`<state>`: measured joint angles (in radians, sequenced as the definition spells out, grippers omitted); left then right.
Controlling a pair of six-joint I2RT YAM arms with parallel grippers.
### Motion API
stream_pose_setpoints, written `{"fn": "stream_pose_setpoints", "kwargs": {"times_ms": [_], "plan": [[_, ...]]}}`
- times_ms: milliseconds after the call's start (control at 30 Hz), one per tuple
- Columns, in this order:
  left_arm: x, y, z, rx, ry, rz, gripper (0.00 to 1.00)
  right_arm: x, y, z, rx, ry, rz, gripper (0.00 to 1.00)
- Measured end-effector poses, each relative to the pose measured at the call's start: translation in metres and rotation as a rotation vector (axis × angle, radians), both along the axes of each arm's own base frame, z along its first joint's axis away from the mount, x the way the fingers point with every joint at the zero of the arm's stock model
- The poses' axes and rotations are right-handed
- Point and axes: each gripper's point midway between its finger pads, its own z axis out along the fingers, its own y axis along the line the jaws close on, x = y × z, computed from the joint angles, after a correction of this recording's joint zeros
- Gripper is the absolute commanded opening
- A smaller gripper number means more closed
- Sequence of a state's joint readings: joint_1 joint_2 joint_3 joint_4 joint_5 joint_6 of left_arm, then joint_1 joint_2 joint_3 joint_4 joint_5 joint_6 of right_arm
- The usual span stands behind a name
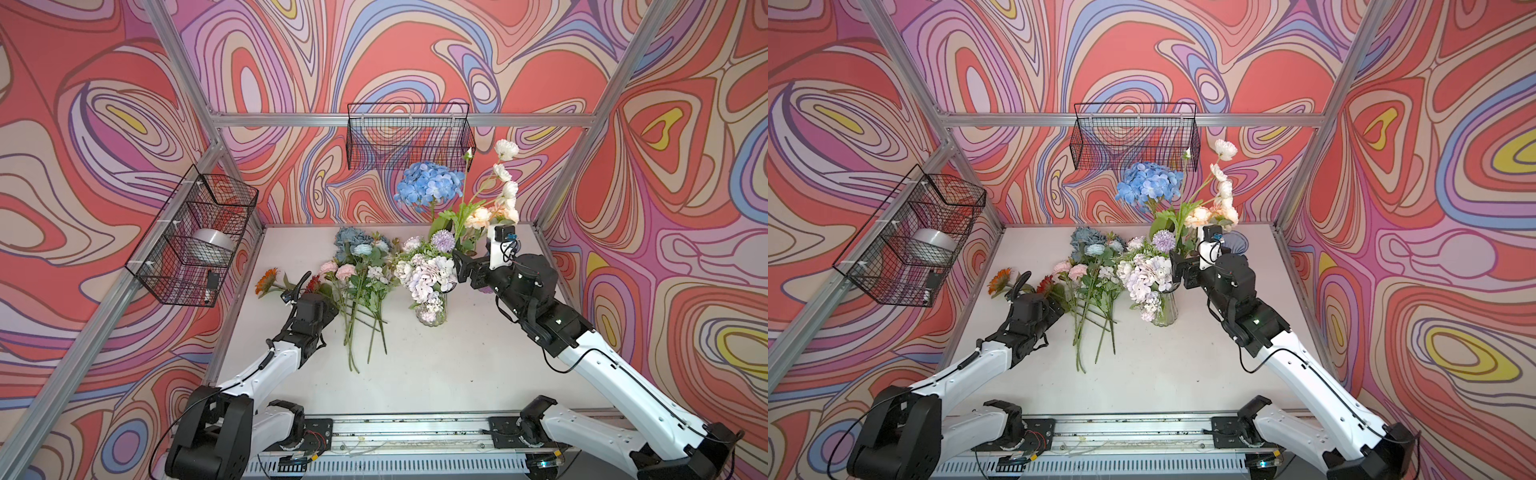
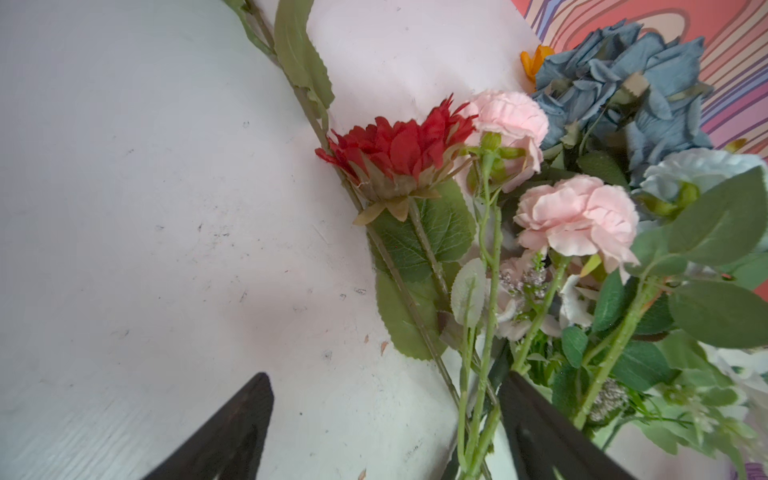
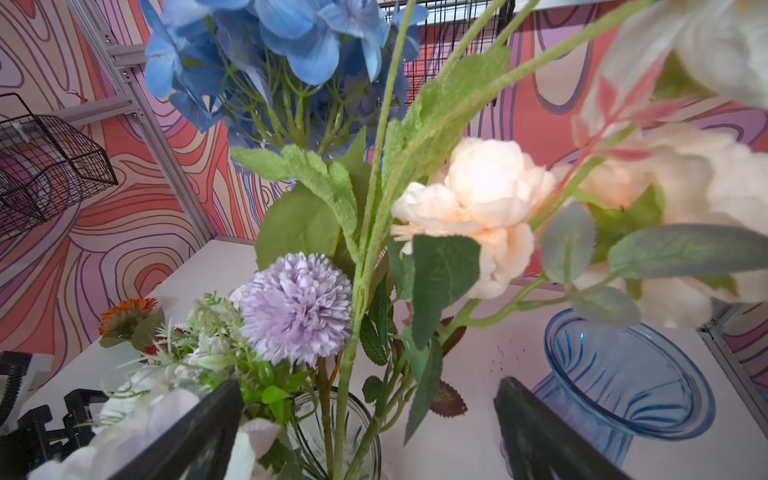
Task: Arrange the flowers into the vase
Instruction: 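Lower the white-flower stem into the clear glass vase with the right gripper, then release the stem with the right gripper while the left grasps the red gerbera stem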
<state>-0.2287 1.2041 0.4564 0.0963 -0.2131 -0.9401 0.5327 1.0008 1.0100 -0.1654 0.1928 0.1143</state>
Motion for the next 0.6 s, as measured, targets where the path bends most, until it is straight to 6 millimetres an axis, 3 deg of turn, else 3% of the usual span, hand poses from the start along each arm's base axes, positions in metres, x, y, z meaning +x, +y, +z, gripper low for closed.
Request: {"fn": "stream_pose_setpoints", "kwargs": {"times_ms": [100, 233, 333, 600], "plan": [[0.005, -0.002, -0.010, -0.015, 0.013, 0.004, 0.57, 0.000, -0.001, 0.001, 0.000, -0.002, -0.003, 0.98], [0.011, -0.003, -0.019, -0.031, 0.028, 0.013, 0.55, 0.000, -0.001, 0.001, 0.000, -0.004, -0.005, 0.98], [0.020, -0.001, -0.020, -0.053, 0.021, 0.029, 0.54, -0.001, -0.002, 0.003, 0.001, -0.008, -0.009, 0.98], [0.053, 0.001, -0.013, -0.142, -0.013, 0.068, 0.35, 0.001, -0.005, 0.004, -0.005, -0.017, -0.027, 0.98]]}}
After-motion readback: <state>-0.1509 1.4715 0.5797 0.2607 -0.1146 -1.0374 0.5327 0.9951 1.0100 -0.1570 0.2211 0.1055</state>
